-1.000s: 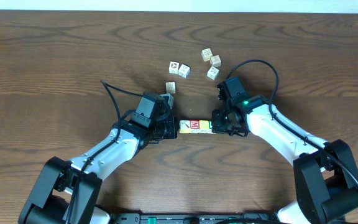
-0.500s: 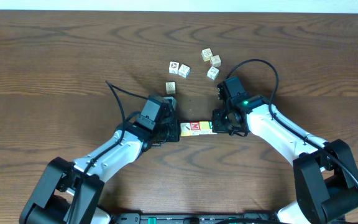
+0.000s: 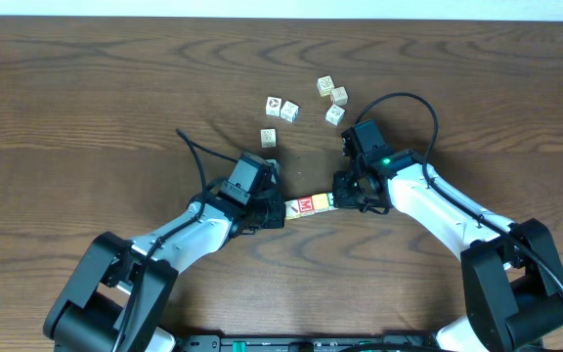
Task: Lift 4 blocks
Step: 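Open both grippers and release the row ends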
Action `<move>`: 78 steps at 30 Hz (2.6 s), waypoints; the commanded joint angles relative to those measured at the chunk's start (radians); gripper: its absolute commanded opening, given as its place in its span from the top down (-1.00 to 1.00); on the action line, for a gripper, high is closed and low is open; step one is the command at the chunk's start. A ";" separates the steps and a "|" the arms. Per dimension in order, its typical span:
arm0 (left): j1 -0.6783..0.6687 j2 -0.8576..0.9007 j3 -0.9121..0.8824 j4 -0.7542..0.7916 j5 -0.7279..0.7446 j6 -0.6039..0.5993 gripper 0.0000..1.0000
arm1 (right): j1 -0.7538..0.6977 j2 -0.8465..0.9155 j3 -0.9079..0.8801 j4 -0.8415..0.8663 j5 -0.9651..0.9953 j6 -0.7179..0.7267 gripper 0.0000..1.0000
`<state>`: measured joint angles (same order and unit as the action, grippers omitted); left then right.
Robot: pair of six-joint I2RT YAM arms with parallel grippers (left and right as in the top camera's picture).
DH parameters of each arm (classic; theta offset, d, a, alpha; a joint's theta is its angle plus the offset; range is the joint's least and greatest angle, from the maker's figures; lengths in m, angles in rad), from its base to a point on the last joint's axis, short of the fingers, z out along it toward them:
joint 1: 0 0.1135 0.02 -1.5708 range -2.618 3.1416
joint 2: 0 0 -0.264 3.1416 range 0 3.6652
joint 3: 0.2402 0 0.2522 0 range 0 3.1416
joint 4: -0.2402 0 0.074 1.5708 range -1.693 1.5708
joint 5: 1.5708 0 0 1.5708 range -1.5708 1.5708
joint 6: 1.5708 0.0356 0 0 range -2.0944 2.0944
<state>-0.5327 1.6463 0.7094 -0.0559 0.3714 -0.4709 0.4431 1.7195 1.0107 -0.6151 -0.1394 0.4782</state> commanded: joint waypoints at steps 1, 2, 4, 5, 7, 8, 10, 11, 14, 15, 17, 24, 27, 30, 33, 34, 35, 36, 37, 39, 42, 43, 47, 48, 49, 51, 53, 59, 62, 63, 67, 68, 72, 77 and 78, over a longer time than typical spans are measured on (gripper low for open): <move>-0.048 0.013 0.032 0.039 0.158 0.009 0.86 | 0.069 0.001 0.014 0.016 -0.231 -0.005 0.97; -0.047 0.013 0.032 0.041 0.158 0.010 0.85 | 0.069 0.001 0.014 0.014 -0.231 -0.007 0.97; -0.047 0.013 0.032 0.050 0.158 0.009 0.85 | 0.074 0.001 0.013 0.011 -0.226 -0.009 0.97; -0.047 0.013 0.032 0.051 0.158 0.010 0.86 | 0.077 0.001 0.013 0.007 -0.224 -0.009 0.98; -0.047 0.013 0.032 0.053 0.158 0.010 0.86 | 0.084 0.001 0.012 -0.003 -0.224 -0.009 0.97; -0.047 0.013 0.032 0.053 0.158 0.010 0.86 | 0.090 0.001 0.012 -0.006 -0.224 -0.009 0.97; -0.047 0.013 0.032 0.054 0.158 0.010 0.85 | 0.097 0.001 0.012 -0.013 -0.224 -0.009 0.97; -0.047 0.013 0.032 0.056 0.158 0.010 0.86 | 0.099 0.001 0.012 -0.017 -0.224 -0.008 0.98; -0.047 0.013 0.032 0.060 0.158 0.010 0.86 | 0.102 0.001 0.011 -0.048 -0.203 -0.007 0.97; -0.047 0.013 0.032 0.060 0.158 0.010 0.86 | 0.102 0.001 0.011 -0.058 -0.192 -0.007 0.97; -0.046 0.013 0.032 0.060 0.151 0.010 0.86 | 0.102 0.001 0.011 -0.079 -0.167 -0.007 0.97; -0.040 0.013 0.032 0.060 0.132 0.014 0.86 | 0.101 0.001 0.011 -0.112 -0.089 -0.007 0.97; -0.027 0.013 0.032 0.056 0.130 0.021 0.86 | 0.101 0.001 0.011 -0.113 -0.054 -0.007 0.97; -0.016 0.013 0.032 0.043 0.130 0.026 0.85 | 0.100 0.001 0.011 -0.129 -0.006 -0.007 0.97; -0.008 0.013 0.032 0.029 0.119 0.031 0.86 | 0.093 0.001 0.011 -0.140 0.049 -0.007 0.97; -0.007 0.013 0.032 0.029 0.117 0.032 0.86 | 0.090 0.001 0.011 -0.140 0.065 -0.007 0.97; -0.007 0.013 0.032 0.029 0.117 0.032 0.86 | 0.088 0.001 0.011 -0.140 0.079 -0.007 0.97; -0.007 0.013 0.032 0.029 0.117 0.032 0.86 | 0.087 0.001 0.011 -0.140 0.086 -0.008 0.97; -0.007 0.013 0.032 0.029 0.117 0.032 0.85 | 0.087 0.001 0.011 -0.139 0.091 -0.008 0.98; -0.007 0.013 0.032 0.025 0.117 0.032 0.86 | 0.087 0.001 0.011 -0.137 0.122 -0.008 0.97; -0.007 0.013 0.032 0.014 0.113 0.032 0.86 | 0.087 0.001 0.011 -0.137 0.151 -0.008 0.97; -0.007 0.013 0.032 0.010 0.113 0.032 0.86 | 0.087 0.001 0.011 -0.137 0.153 -0.008 0.97; -0.007 0.013 0.032 0.003 0.113 0.034 0.86 | 0.087 0.001 0.011 -0.138 0.159 -0.016 0.97; -0.007 0.013 0.032 0.003 0.113 0.040 0.86 | 0.087 0.001 0.011 -0.137 0.166 -0.016 0.97; -0.007 0.013 0.032 0.003 0.109 0.044 0.86 | 0.087 0.001 0.011 -0.137 0.174 -0.016 0.97; -0.007 0.013 0.032 -0.003 0.091 0.044 0.86 | 0.088 0.001 0.011 -0.137 0.191 -0.016 0.98; -0.007 0.013 0.032 -0.016 0.058 0.044 0.85 | 0.087 0.001 0.011 -0.137 0.195 -0.016 0.97; -0.007 0.013 0.032 -0.026 -0.013 0.043 0.86 | 0.084 0.001 0.011 -0.137 0.208 -0.023 0.97; -0.007 0.013 0.032 -0.026 -0.047 0.043 0.85 | 0.084 0.001 0.011 -0.137 0.227 -0.023 0.97; -0.007 0.013 0.032 -0.026 -0.058 0.043 0.86 | 0.084 0.001 0.011 -0.137 0.233 -0.023 0.98; -0.007 0.013 0.032 -0.026 -0.113 0.044 0.85 | 0.081 0.001 0.011 -0.137 0.279 -0.023 0.97; -0.007 0.013 0.032 -0.026 -0.128 0.044 0.85 | 0.081 0.001 0.011 -0.134 0.289 -0.023 0.97; 0.000 0.006 0.036 -0.010 -0.167 0.052 0.86 | 0.081 0.001 0.011 -0.094 0.342 -0.023 0.98; 0.063 -0.064 0.046 0.031 -0.182 0.078 0.86 | 0.061 0.001 0.011 0.056 0.386 -0.056 0.95; 0.082 -0.089 0.046 0.039 -0.182 0.080 0.86 | 0.051 0.001 0.011 0.100 0.386 -0.081 0.94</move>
<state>-0.5026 1.6386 0.7235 -0.0368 0.2283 -0.4225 0.5171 1.7195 1.0119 -0.5838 0.1925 0.4541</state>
